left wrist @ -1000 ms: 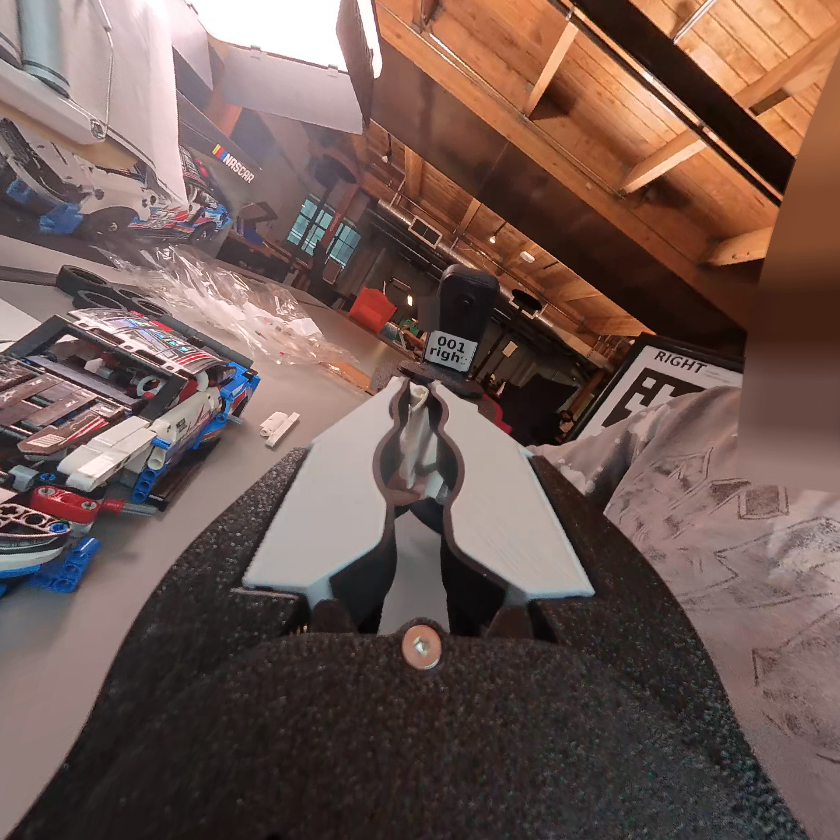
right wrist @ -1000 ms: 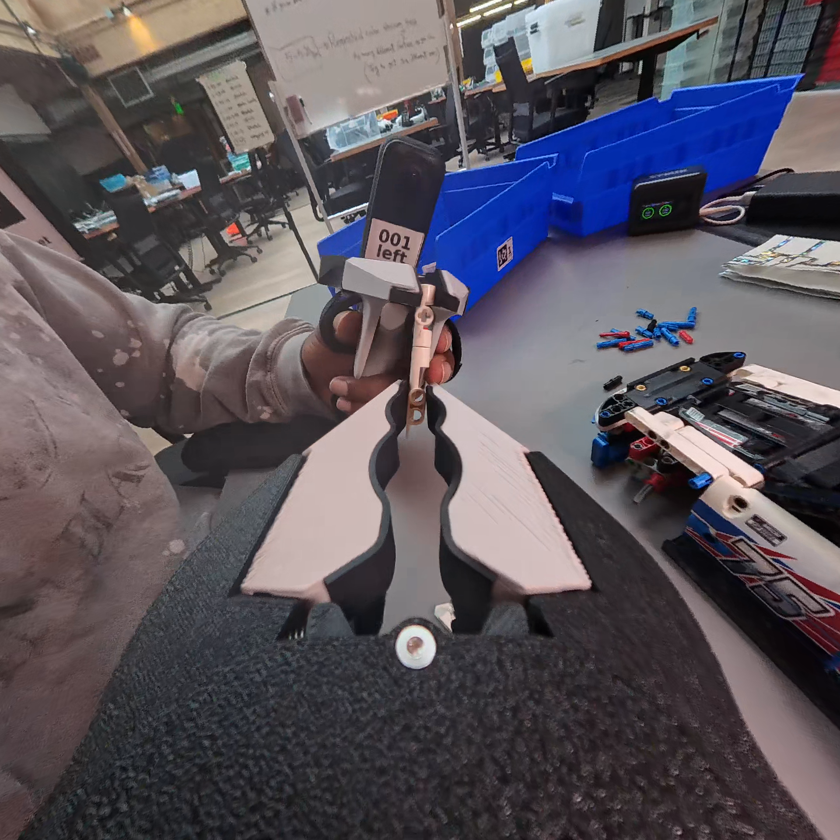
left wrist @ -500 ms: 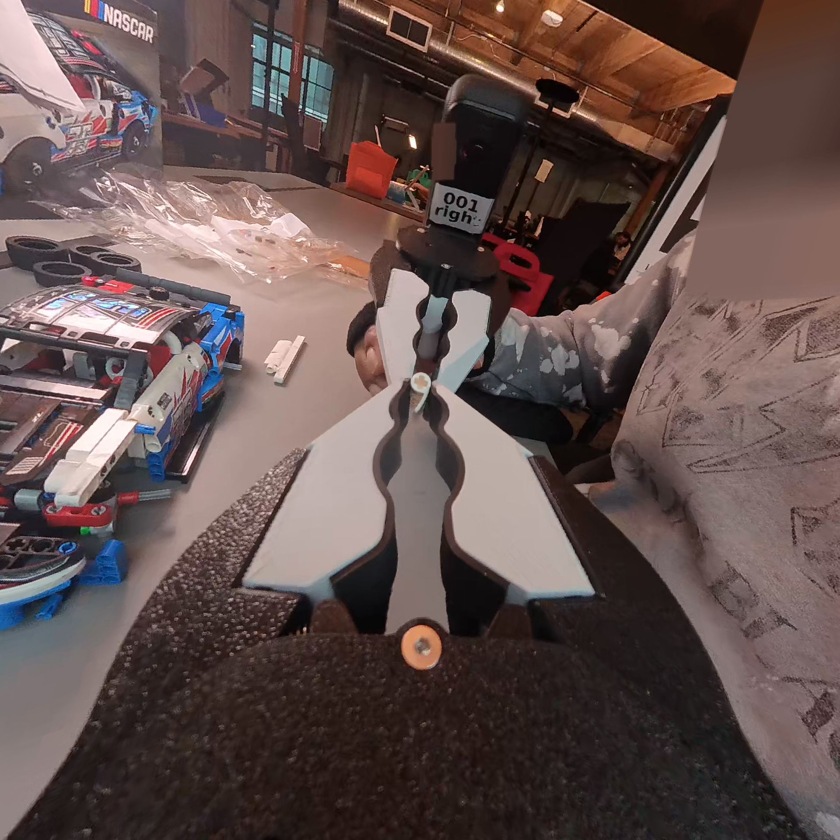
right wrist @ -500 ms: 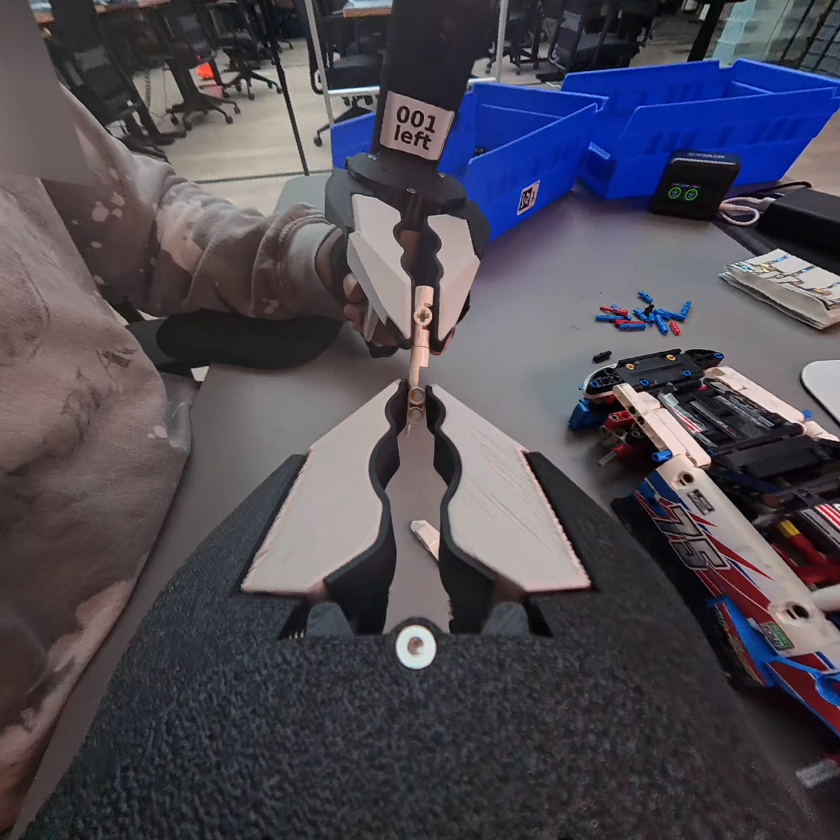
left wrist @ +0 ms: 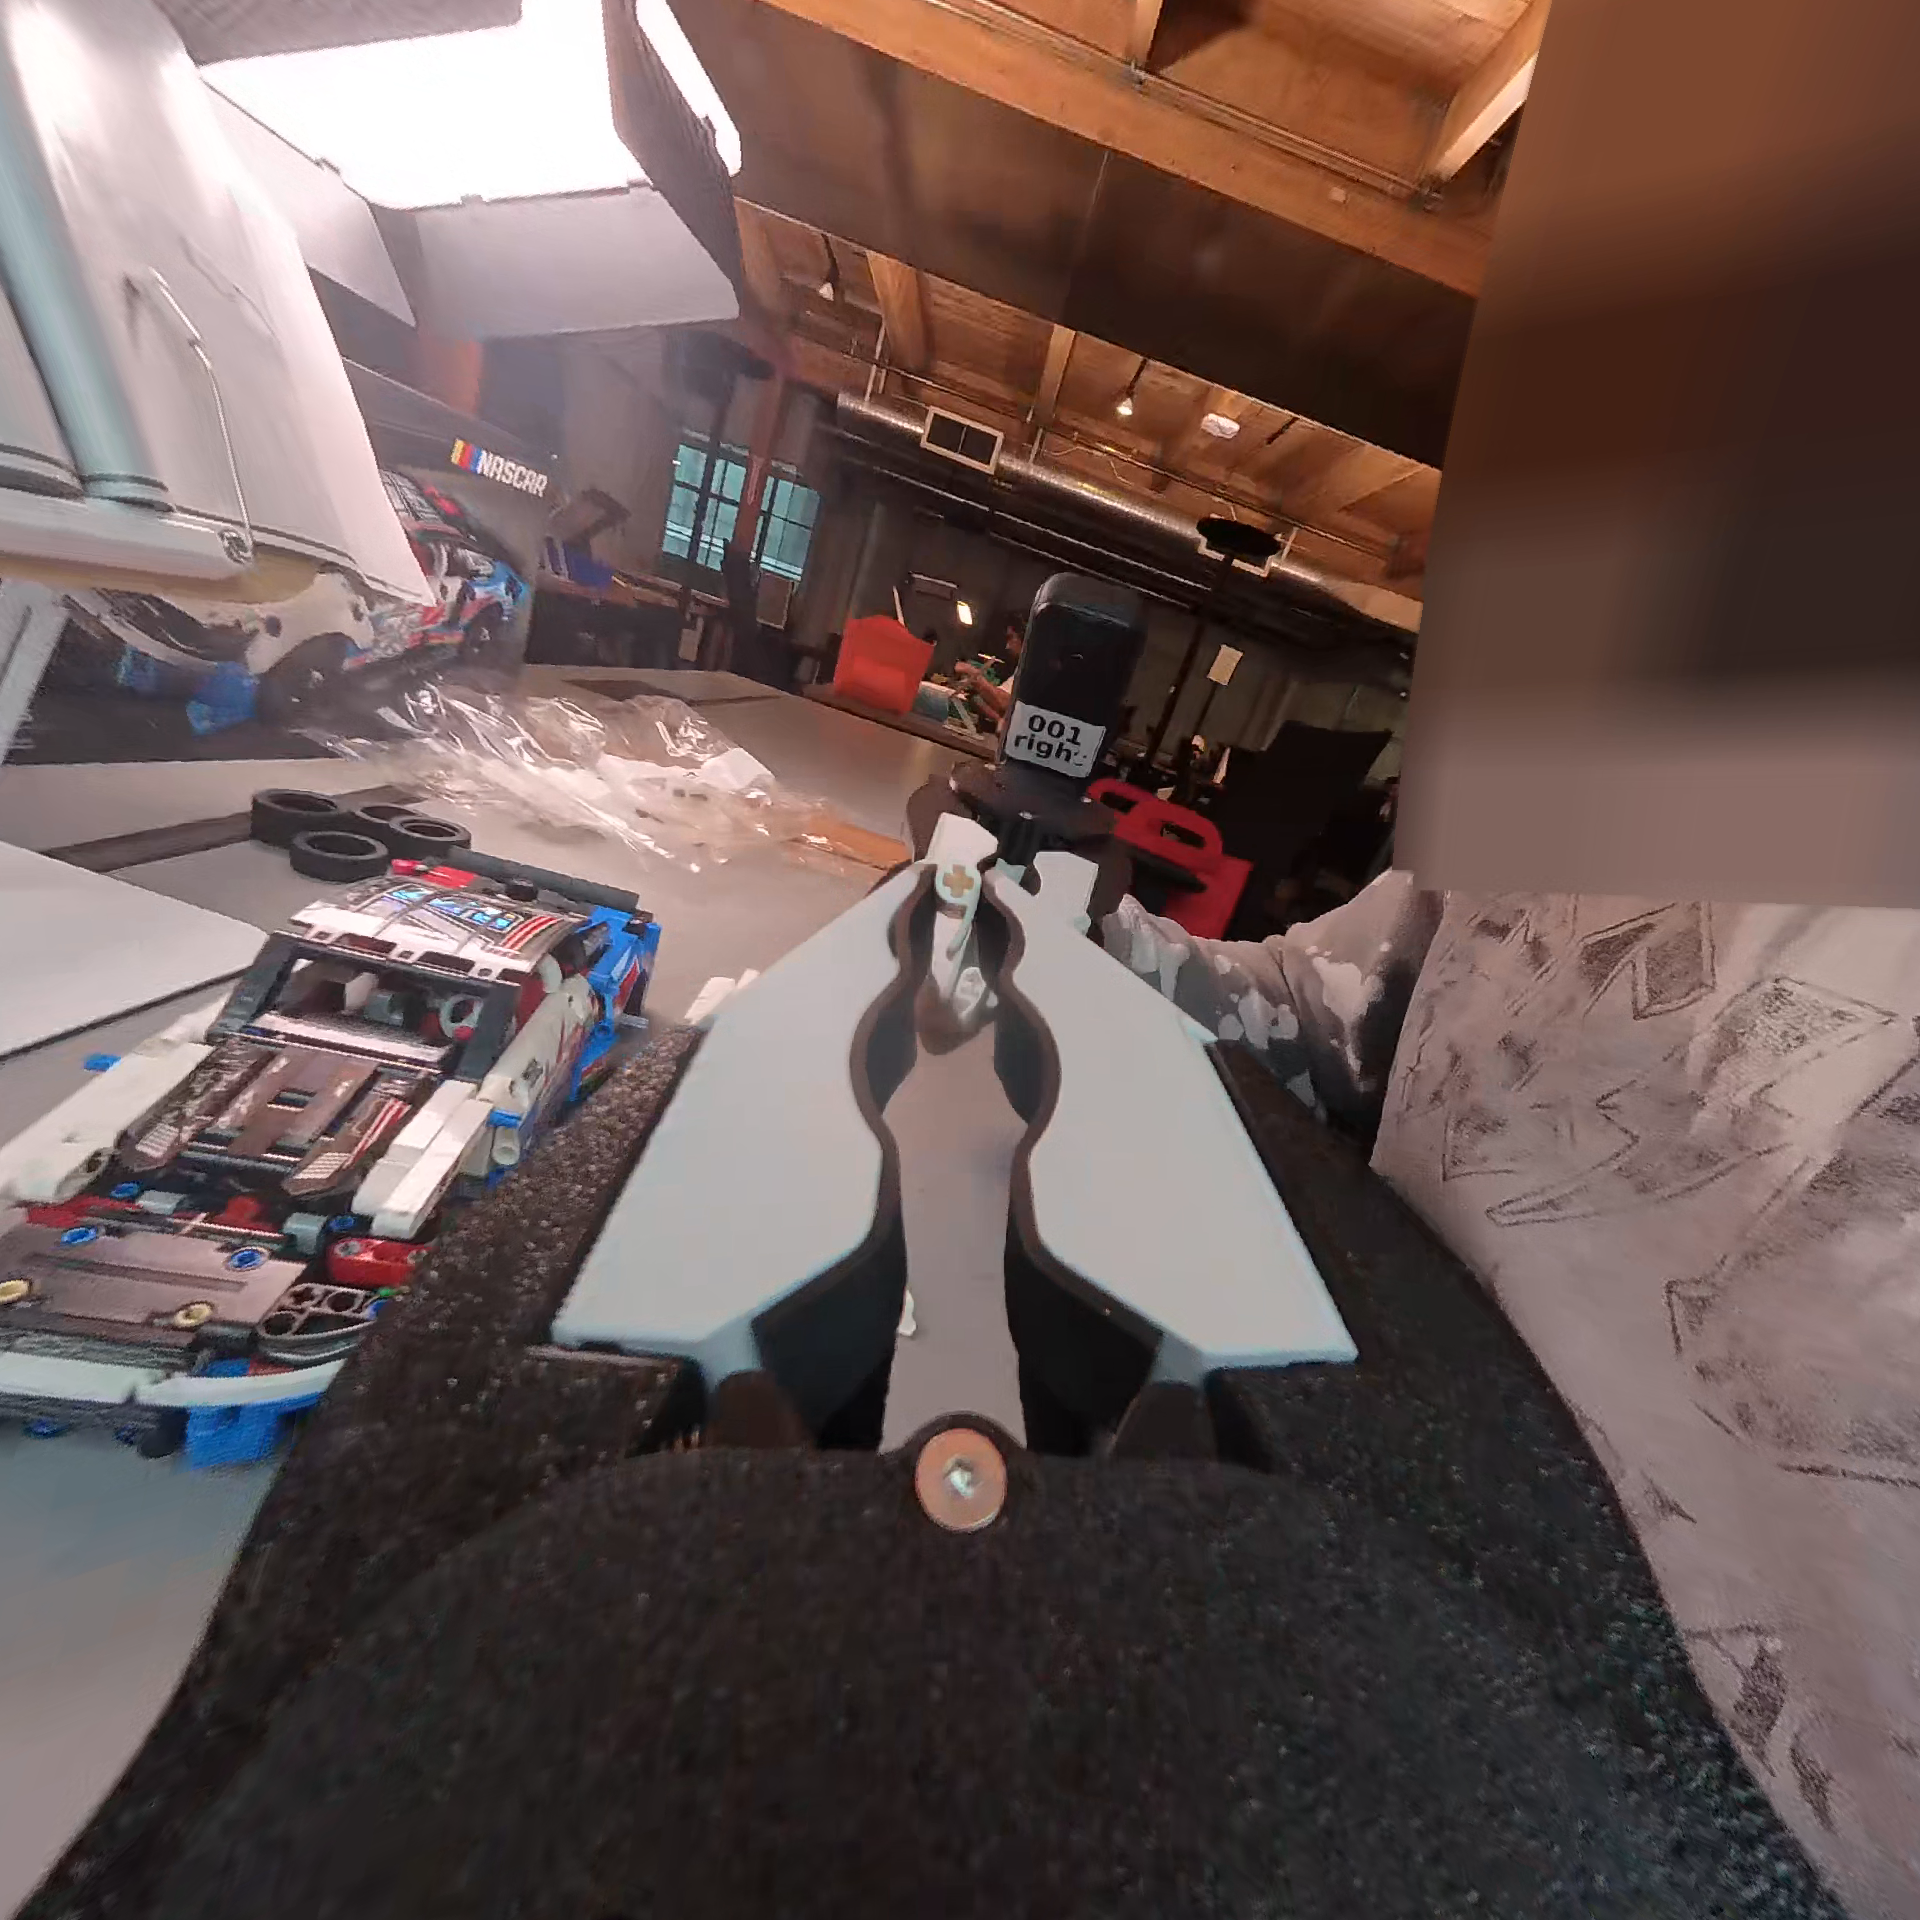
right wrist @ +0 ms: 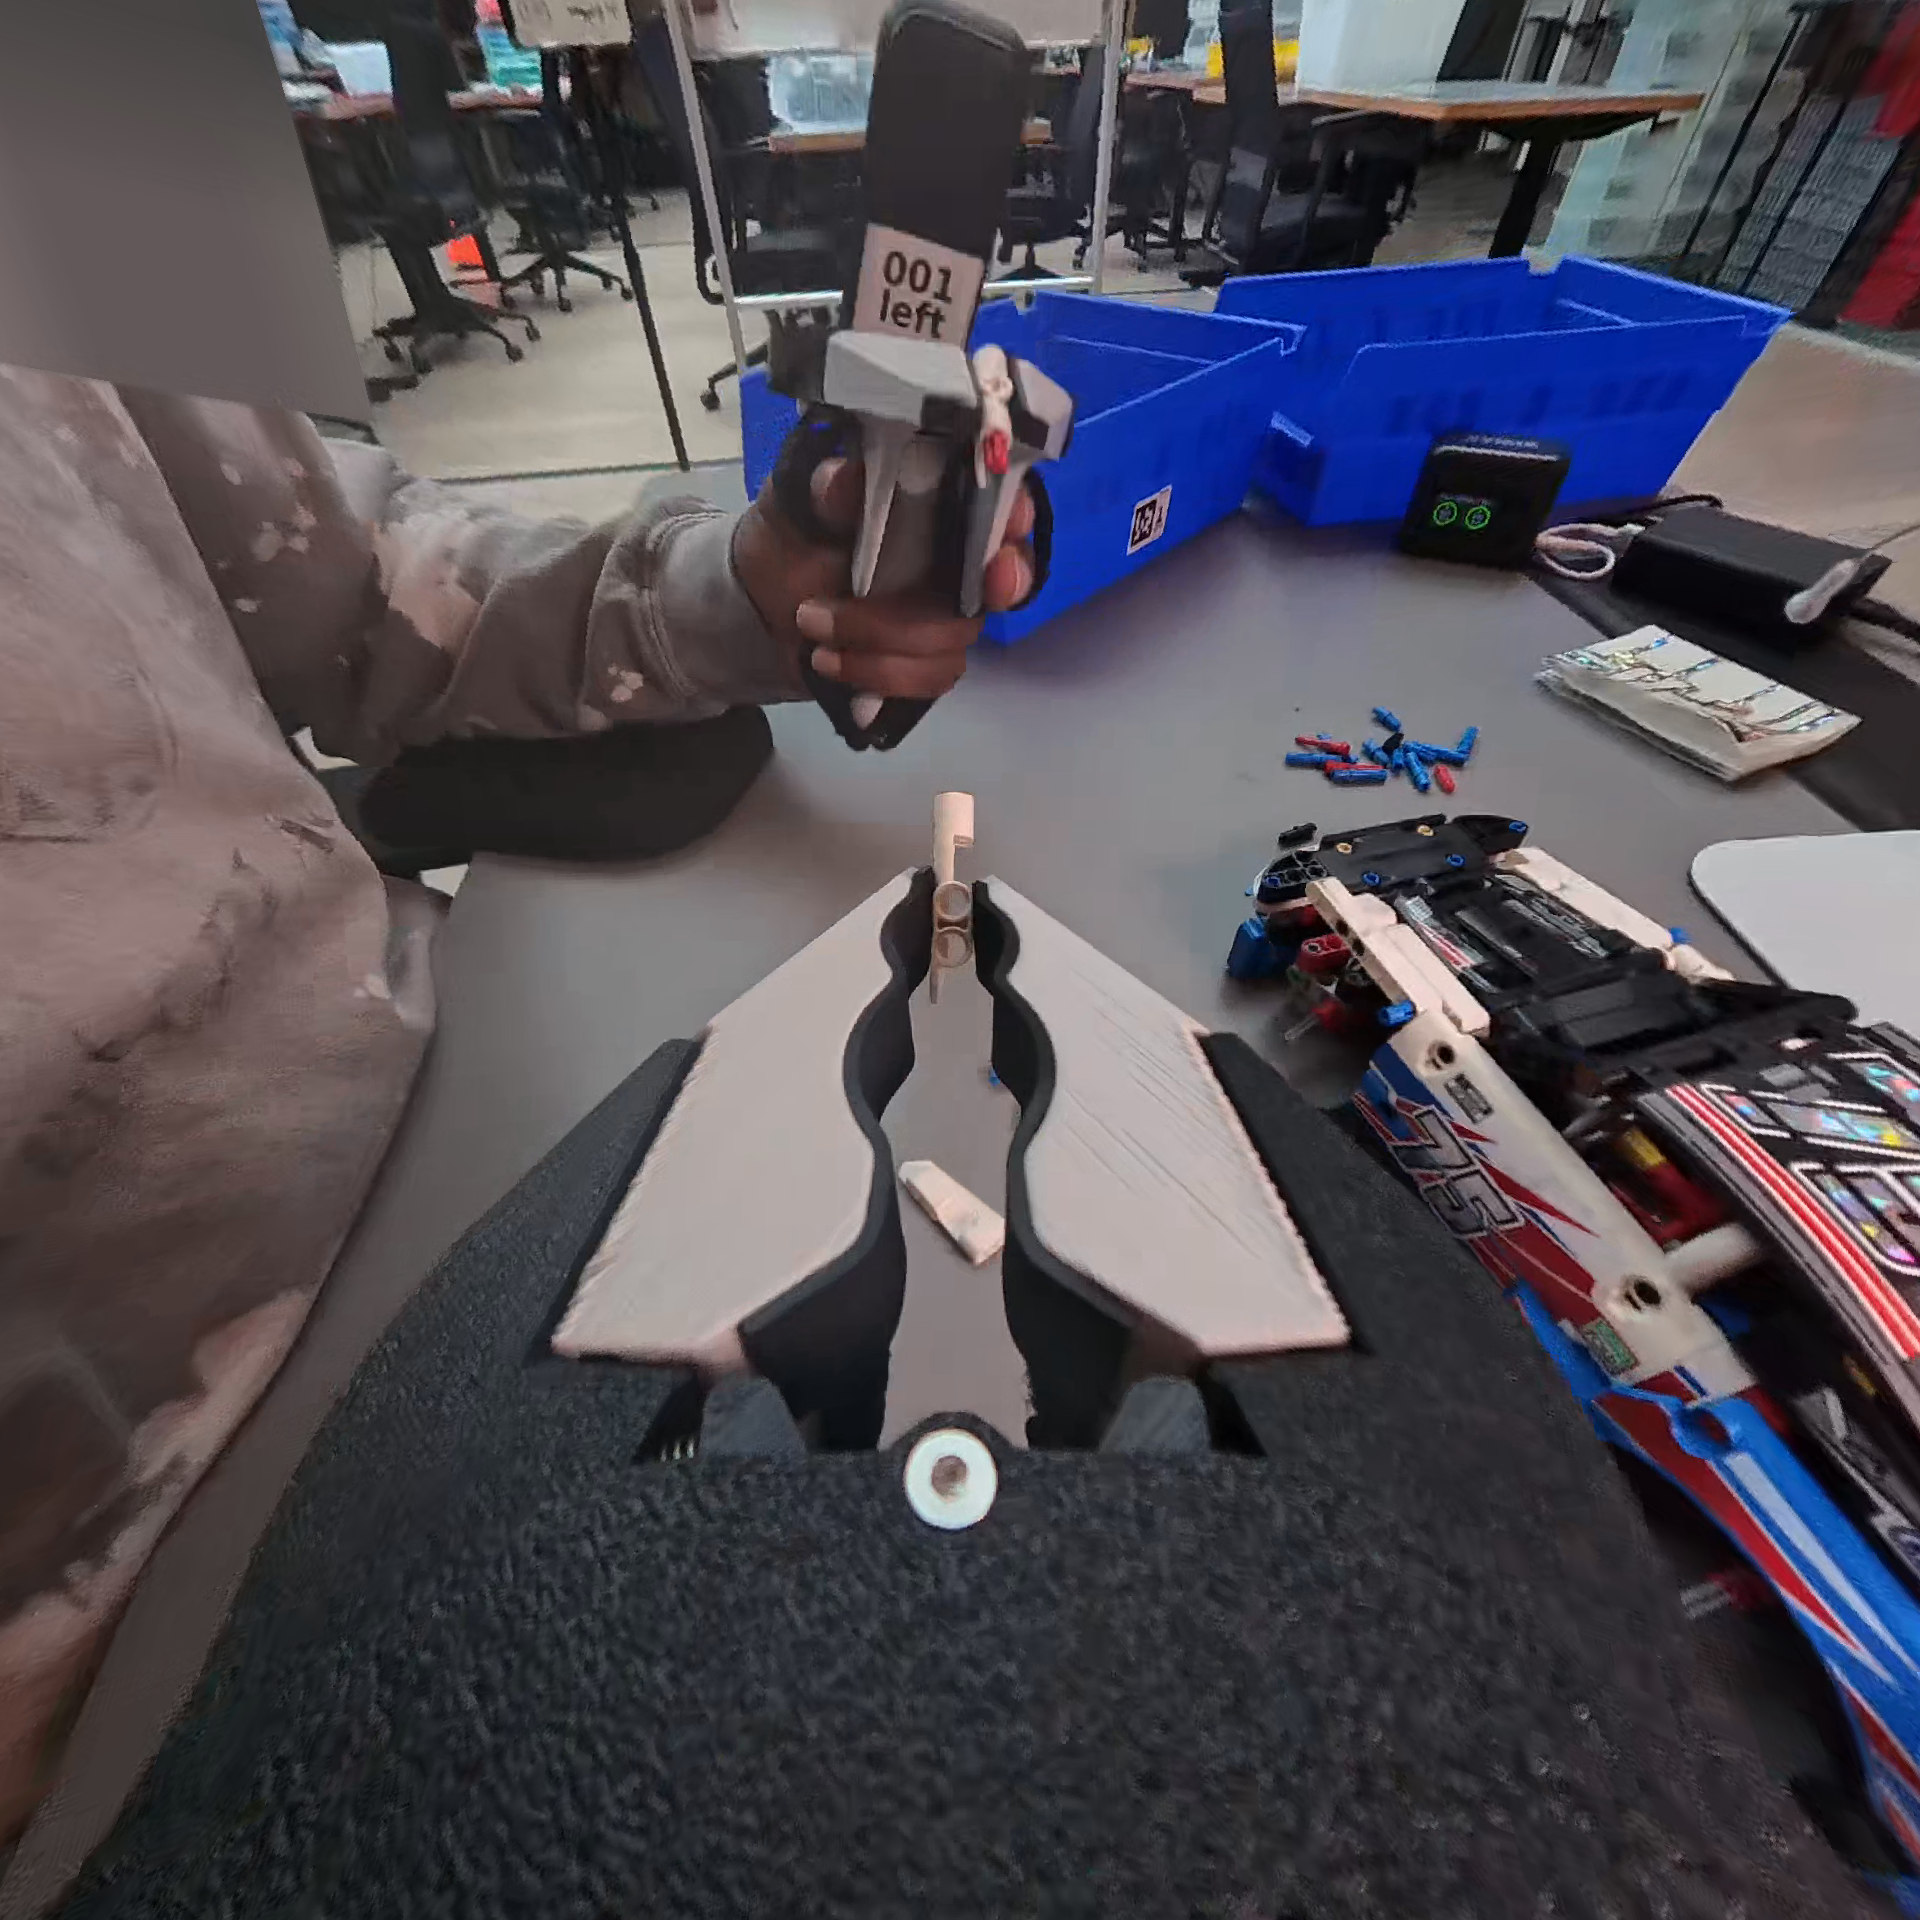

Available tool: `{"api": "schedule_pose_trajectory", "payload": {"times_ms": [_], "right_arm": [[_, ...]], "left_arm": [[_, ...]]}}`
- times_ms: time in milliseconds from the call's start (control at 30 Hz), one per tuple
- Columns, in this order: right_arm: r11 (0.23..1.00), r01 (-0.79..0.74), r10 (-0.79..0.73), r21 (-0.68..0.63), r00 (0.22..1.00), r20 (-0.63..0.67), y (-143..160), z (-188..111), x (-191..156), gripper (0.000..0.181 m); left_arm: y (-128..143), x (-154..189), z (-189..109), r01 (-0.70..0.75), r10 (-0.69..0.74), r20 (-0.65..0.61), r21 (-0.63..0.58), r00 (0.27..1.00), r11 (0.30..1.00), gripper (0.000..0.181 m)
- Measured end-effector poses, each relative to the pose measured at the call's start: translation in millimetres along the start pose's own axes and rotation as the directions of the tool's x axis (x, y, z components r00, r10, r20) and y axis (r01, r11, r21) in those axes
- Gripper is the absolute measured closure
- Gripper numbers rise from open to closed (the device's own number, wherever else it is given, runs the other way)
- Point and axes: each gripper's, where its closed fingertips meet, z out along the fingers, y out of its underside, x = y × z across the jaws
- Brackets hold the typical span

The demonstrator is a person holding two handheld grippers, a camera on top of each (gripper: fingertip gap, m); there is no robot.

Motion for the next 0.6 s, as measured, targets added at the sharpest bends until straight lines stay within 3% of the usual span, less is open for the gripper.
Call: {"api": "schedule_pose_trajectory", "payload": {"times_ms": [233, 333, 467, 600], "right_arm": [[0.999, -0.042, 0.041, -0.011, 0.998, -0.046, 19, -3, 10, 0.175], [0.99, -0.028, 0.019, -0.135, 0.998, -0.068, 41, -1, 14, 0.175], [0.946, 0.024, -0.051, -0.323, 0.996, -0.075, 78, 2, 15, 0.175], [0.905, 0.047, -0.09, -0.422, 0.993, -0.081, 97, 3, 17, 0.175]], "left_arm": [[3, -7, 2, 0.09, -0.09, -0.02, 0.036, 0.996, 0.995, 0.177], [15, -19, 3, 0.131, -0.13, 0.041, -0.007, 0.991, 0.991, 0.176], [46, -41, 6, 0.163, -0.132, 0.193, -0.155, 0.972, 0.974, 0.176], [61, -45, 9, 0.174, -0.123, 0.235, -0.21, 0.964, 0.962, 0.176]]}}
